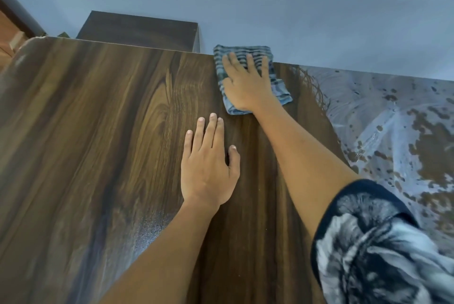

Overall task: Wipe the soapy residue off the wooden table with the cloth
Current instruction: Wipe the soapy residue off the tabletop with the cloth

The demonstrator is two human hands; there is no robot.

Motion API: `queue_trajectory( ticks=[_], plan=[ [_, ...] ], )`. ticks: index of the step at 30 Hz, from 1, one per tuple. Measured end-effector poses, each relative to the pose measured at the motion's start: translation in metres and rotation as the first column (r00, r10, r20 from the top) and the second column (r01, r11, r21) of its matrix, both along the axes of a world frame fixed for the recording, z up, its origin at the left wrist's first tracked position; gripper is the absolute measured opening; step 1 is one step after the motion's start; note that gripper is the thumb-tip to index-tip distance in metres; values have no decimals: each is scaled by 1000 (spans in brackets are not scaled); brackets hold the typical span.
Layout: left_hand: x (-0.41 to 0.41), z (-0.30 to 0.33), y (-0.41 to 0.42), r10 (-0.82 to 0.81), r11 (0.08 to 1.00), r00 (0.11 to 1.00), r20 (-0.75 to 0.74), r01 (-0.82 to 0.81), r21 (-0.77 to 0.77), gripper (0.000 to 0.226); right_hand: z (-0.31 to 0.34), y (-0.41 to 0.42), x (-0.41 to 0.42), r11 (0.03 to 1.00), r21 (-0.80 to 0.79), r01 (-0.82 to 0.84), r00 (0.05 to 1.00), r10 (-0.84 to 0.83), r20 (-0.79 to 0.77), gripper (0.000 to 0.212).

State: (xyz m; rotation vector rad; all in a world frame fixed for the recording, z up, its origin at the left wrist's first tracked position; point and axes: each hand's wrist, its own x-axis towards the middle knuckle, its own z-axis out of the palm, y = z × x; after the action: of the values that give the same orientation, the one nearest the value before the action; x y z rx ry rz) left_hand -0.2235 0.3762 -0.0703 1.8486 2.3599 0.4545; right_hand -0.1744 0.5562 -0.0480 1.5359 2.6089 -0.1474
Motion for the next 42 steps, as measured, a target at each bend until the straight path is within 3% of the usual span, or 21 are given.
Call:
queue_trajectory(
  ticks=[3, 5, 10, 15, 19, 23, 27, 31, 34, 38, 42],
  plan=[
    [-1, 1, 0, -3, 1000, 1000, -6, 3, -6, 62, 4, -20, 9, 970, 4, -243, 968, 243, -61, 51],
    [-1, 1, 1, -1, 1000, 1000, -4, 1, -1, 62, 7, -36, 29, 950, -28, -312, 945, 307, -111, 50],
    [-1, 0, 1, -6, 1000, 1000, 11, 6, -2, 62, 7, -51, 85, 994, -76, -77, 987, 65, -149, 52],
    [-2, -1, 1, -5, 1000, 1000, 0, 5, -7, 62, 4, 10, 49, 984, -111, 137, 987, -146, -71, 52],
    [-1, 0, 0, -3, 1000, 1000, 0, 3, -8, 62, 5, -1, 16, 997, -77, -25, 993, 16, -114, 51],
    [-2, 1, 0, -18, 1000, 1000, 5, 18, -8, 62, 1, -69, 52, 976, -65, -208, 959, 190, -210, 52],
    [-1, 2, 1, -29, 1000, 1000, 1, 29, -11, 60, 0, -83, 106, 996, -60, -64, 988, 54, -145, 65],
    [-1, 1, 1, -26, 1000, 1000, -13, 25, -11, 59, 0, -24, 108, 980, -86, 181, 975, -191, -115, 53],
    [-1, 1, 0, -17, 1000, 1000, -11, 17, -8, 60, -1, 5, 83, 962, -122, 246, 956, -261, -131, 50],
    [0, 1, 0, -1, 1000, 1000, -2, 1, -9, 63, 2, -11, 57, 994, -85, 65, 990, -75, -123, 50],
    [-1, 2, 1, -6, 1000, 1000, -5, 6, -15, 66, -2, -82, 78, 989, -68, -129, 974, 114, -195, 50]
  ],
)
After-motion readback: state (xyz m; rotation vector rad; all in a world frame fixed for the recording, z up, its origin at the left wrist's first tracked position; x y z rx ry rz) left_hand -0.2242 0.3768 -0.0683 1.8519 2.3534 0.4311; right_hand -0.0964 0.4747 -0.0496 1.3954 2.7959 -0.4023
